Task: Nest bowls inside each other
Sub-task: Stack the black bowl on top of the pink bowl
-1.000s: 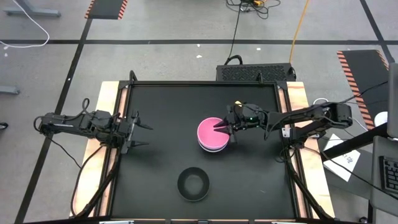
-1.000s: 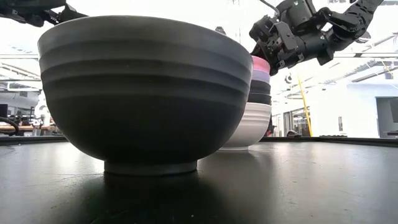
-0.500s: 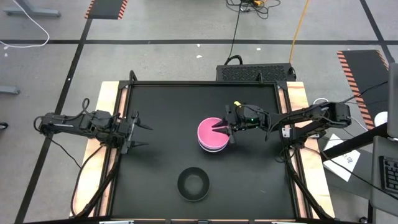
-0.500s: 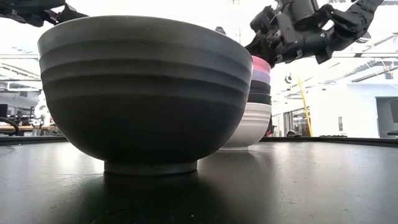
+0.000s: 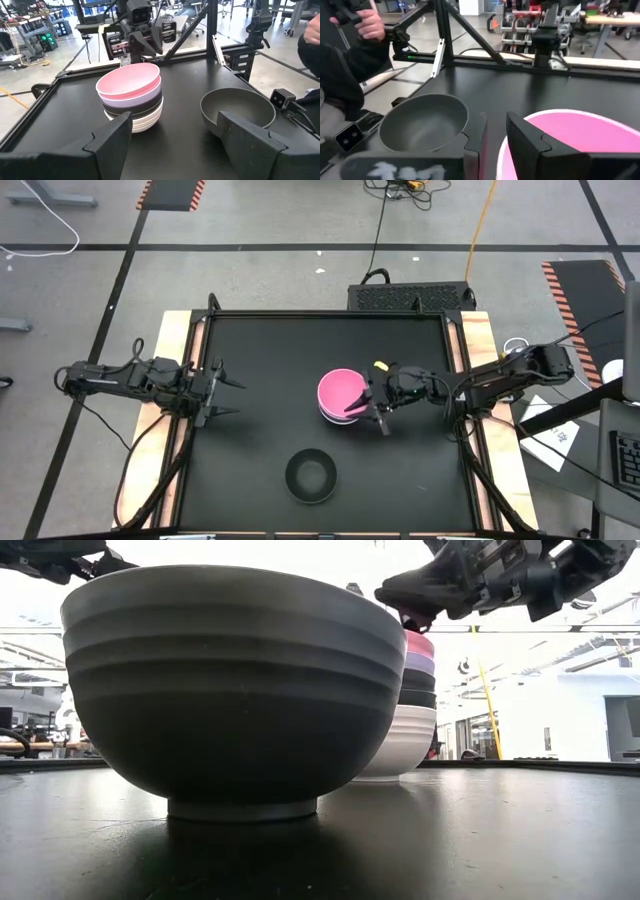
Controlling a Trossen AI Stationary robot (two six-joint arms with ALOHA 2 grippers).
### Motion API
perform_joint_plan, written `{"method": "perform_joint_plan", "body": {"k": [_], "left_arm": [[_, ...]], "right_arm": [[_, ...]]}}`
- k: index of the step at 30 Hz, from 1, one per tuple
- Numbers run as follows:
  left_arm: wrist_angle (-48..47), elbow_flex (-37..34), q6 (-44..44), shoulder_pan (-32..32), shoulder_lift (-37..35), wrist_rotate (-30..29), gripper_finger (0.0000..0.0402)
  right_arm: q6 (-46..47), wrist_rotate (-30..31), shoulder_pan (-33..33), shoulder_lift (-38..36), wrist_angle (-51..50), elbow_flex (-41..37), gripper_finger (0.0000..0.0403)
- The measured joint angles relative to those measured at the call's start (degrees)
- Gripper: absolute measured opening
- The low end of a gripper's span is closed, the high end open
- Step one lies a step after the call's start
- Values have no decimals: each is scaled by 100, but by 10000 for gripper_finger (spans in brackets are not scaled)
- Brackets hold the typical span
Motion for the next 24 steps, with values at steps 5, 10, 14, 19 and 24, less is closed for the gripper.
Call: {"method": "perform_joint_plan", "body": {"k": [5,10,14,19,24], "left_arm": [[-7,0,0,2,0,-2,294],[-10,0,-18,2,0,36,294],[-9,0,-26,1,10,140,294],[39,0,3,0,11,446,294],[-9,0,-26,2,11,423,294]], "right_arm": [[10,348,293,0,-58,0,61],[-200,666,654,0,-290,0,61],[-373,802,865,-3,-396,0,61],[-524,815,1040,-158,-881,-10,61],[-544,802,1145,-554,-47,-554,61]]}}
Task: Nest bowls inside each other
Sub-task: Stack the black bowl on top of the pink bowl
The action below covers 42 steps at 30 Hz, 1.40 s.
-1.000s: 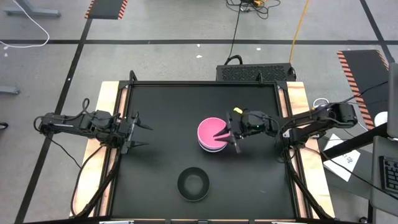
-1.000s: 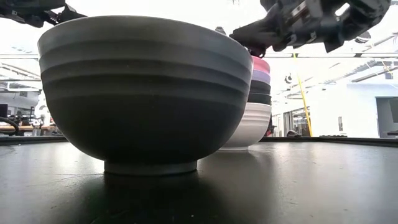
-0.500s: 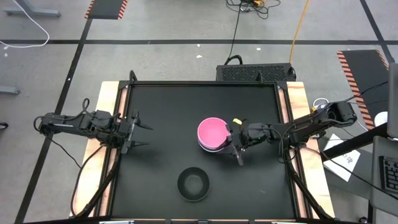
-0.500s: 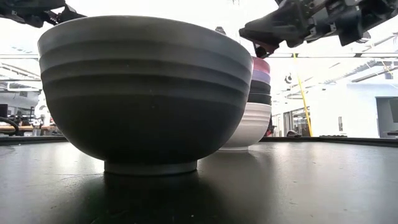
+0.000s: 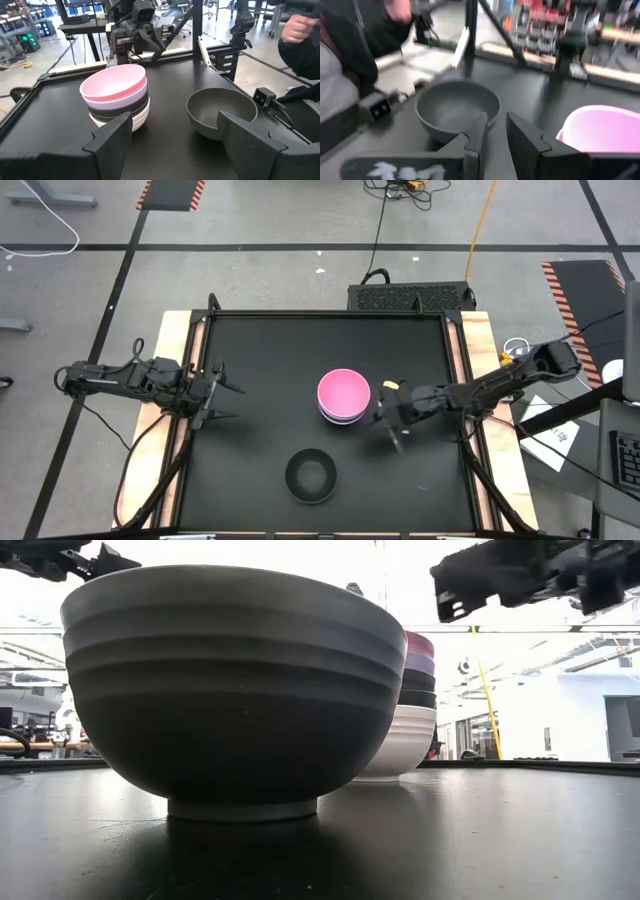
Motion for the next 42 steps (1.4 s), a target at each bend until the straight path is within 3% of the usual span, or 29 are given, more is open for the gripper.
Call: {"method": "perform_joint_plan", "body": {"k": [3,5,7,14,19,26,35,42], "left_arm": [[2,0,-28,0,0,-69,294],[-27,0,-30,-1,0,-233,294],[-35,0,-16,0,0,-313,294],[-40,0,12,0,0,-325,294],[-55,0,18,0,0,-325,294],[-76,0,2,0,0,-325,294],[-76,0,2,0,0,-325,294],[-70,0,55,0,0,-297,294]], "right_arm": [[113,37,0,-420,958,-670,61],[281,403,0,-684,1390,-1111,61],[409,719,-3,-975,1457,-1411,61],[627,732,-13,-1528,1338,-1739,61],[772,723,95,-1422,1010,-1749,61],[97,728,800,-1201,1387,-1749,61],[146,1323,1339,-1122,1560,-1749,61],[71,1319,1569,-506,1714,-1348,61]]}}
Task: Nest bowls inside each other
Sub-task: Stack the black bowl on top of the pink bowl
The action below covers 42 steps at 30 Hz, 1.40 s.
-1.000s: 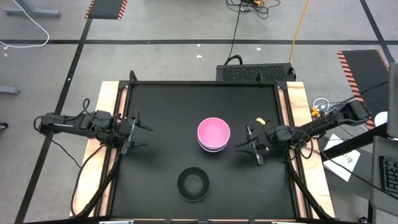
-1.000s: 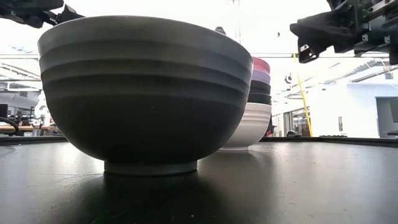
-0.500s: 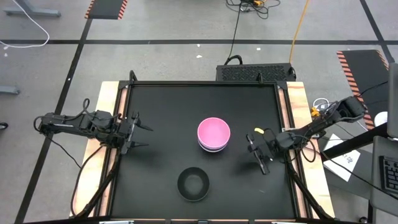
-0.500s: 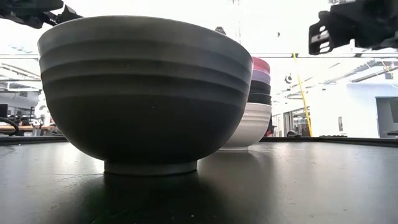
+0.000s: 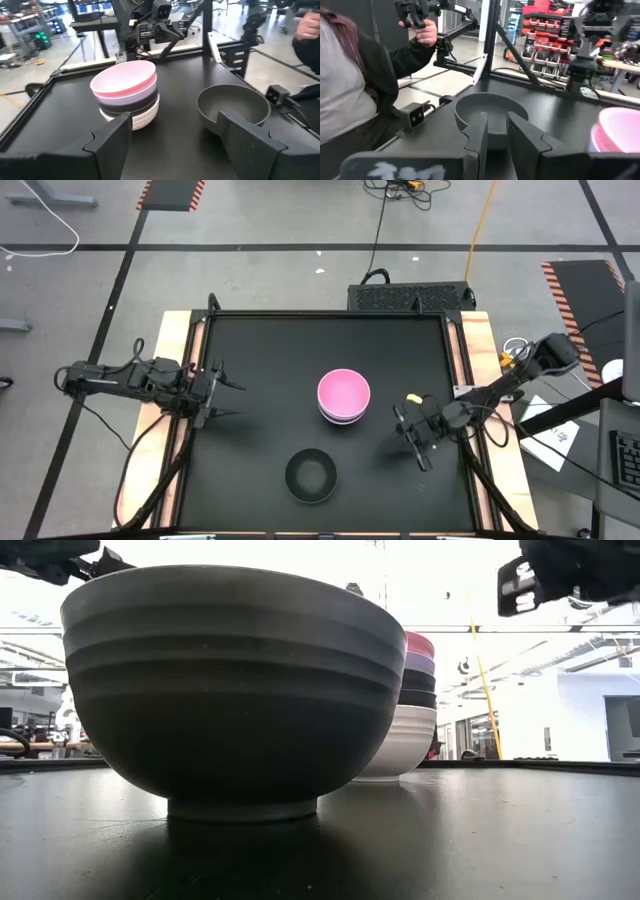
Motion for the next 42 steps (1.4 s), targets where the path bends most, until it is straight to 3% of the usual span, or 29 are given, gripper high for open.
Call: {"method": "perform_joint_plan", "body": {"k": [4,7,13,16,20,25,31,37,42], "left_arm": [[111,-6,-71,-4,0,354,294],[400,-258,-341,-2,0,329,294],[1127,-989,-382,0,-89,-599,294],[1446,-1203,-277,0,-320,-675,294],[1176,-1274,-245,0,-863,-759,294],[558,-1287,-115,0,-1692,-829,294],[279,-1312,139,-25,-1677,-478,294],[267,-1571,175,-68,-1709,-442,294],[647,-1891,190,-63,-1709,-452,294]], "right_arm": [[-706,-546,145,626,-150,535,61],[-782,-595,156,879,-179,860,61],[-759,-297,156,753,-274,1077,61],[-758,-257,158,585,-324,1083,61],[-620,119,261,415,-539,1085,61],[-661,168,459,385,-632,1085,61],[-616,733,431,475,-791,1085,61],[-530,745,308,467,-678,1120,61],[-786,748,386,648,-1150,1762,61]]}}
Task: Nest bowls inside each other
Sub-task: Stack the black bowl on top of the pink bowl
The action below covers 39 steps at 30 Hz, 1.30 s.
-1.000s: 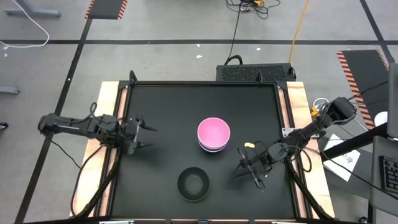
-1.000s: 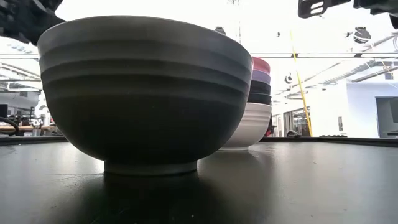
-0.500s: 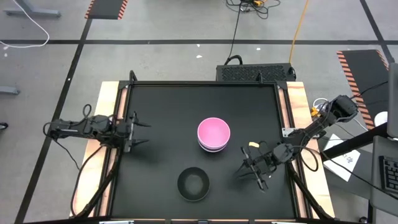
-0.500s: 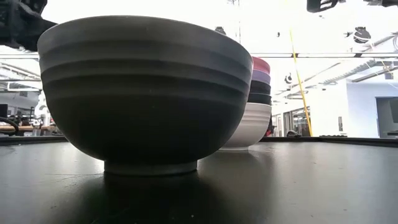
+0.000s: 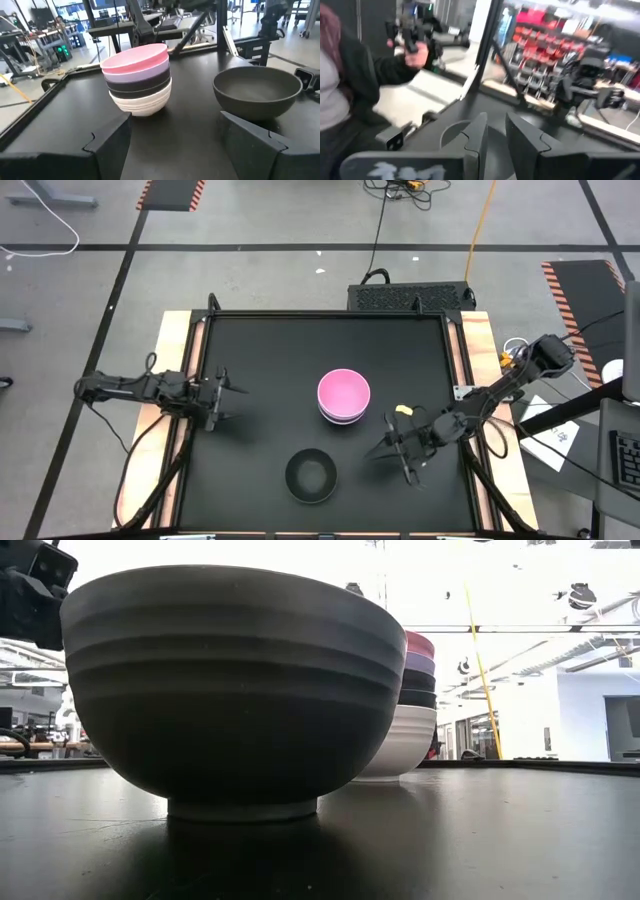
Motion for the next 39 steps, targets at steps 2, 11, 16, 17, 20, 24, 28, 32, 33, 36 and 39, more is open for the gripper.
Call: {"method": "perform_joint_plan", "body": {"k": [2,11,16,17,20,24,28,32,33,36,39], "left_arm": [[46,-46,-10,0,7,2,294],[30,-46,-50,0,17,108,294],[24,-46,-142,0,17,197,294],[24,-46,-177,0,17,215,294],[24,-46,-204,-1,17,227,294],[24,-46,-221,0,17,240,294],[21,-46,-286,0,20,299,294],[19,-46,-295,0,22,302,294],[19,-46,-295,0,22,302,294],[20,-46,-273,-1,22,301,294],[21,-46,-264,-2,22,297,294]], "right_arm": [[80,-19,21,208,-660,451,61],[433,-302,5,1260,-3675,2443,61],[565,-770,-126,1438,-4401,2929,61],[571,-929,-201,1451,-4447,2988,61],[754,-1354,-436,1510,-4387,3098,62],[1024,-1701,-726,1512,-4344,3105,79],[1261,-1890,-911,1512,-4285,3105,124],[1429,-2019,-1047,1508,-4325,3150,174],[1423,-2017,-1068,1507,-4374,3150,184],[1358,-2012,-1080,1512,-4510,3149,203],[1321,-2017,-1068,1601,-4426,3156,207]]}}
